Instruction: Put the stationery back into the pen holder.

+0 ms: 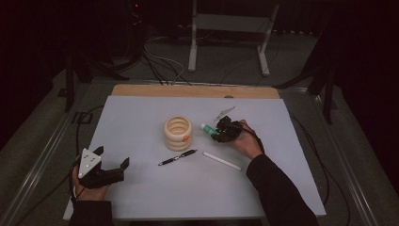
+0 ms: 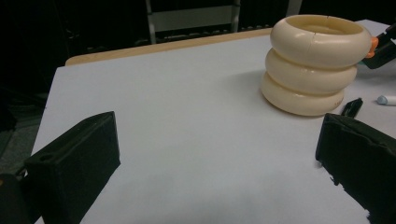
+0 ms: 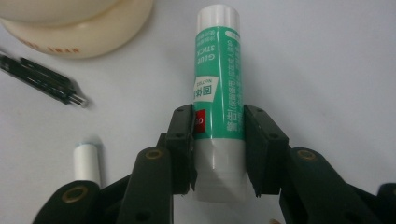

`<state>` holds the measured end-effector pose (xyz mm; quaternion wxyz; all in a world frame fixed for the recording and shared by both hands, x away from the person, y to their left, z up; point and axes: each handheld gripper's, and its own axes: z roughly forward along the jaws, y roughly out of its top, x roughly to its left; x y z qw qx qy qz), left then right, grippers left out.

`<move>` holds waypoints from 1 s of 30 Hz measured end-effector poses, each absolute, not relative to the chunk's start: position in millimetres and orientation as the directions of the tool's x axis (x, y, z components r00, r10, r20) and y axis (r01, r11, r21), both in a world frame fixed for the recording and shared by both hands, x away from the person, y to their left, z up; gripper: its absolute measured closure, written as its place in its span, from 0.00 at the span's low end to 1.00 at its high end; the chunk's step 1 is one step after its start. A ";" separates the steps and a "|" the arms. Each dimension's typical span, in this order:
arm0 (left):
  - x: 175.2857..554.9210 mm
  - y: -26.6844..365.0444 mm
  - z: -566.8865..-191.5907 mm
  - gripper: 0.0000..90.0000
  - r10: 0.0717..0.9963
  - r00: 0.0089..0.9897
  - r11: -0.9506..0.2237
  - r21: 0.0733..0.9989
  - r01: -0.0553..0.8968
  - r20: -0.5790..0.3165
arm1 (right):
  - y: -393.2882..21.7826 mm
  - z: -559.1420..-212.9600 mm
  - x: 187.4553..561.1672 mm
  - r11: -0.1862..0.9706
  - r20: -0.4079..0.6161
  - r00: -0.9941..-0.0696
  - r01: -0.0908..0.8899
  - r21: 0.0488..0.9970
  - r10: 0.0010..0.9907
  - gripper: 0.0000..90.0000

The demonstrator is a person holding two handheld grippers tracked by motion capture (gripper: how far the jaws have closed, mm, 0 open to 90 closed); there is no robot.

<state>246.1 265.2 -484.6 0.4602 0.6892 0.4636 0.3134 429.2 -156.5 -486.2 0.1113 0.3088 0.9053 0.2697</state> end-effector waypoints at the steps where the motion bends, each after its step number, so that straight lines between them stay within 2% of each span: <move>1: 246.2 265.2 -484.6 0.00 0.928 0.374 -0.146 0.925 0.350 0.004 | -156.5 -484.5 428.5 0.659 -0.032 -0.783 0.500 0.561 0.622 0.74; 30: 245.0 265.9 -481.6 0.00 0.929 0.370 -0.143 0.927 0.346 0.006 | -163.2 -441.7 424.7 0.609 -0.025 -0.759 0.502 0.614 0.651 0.74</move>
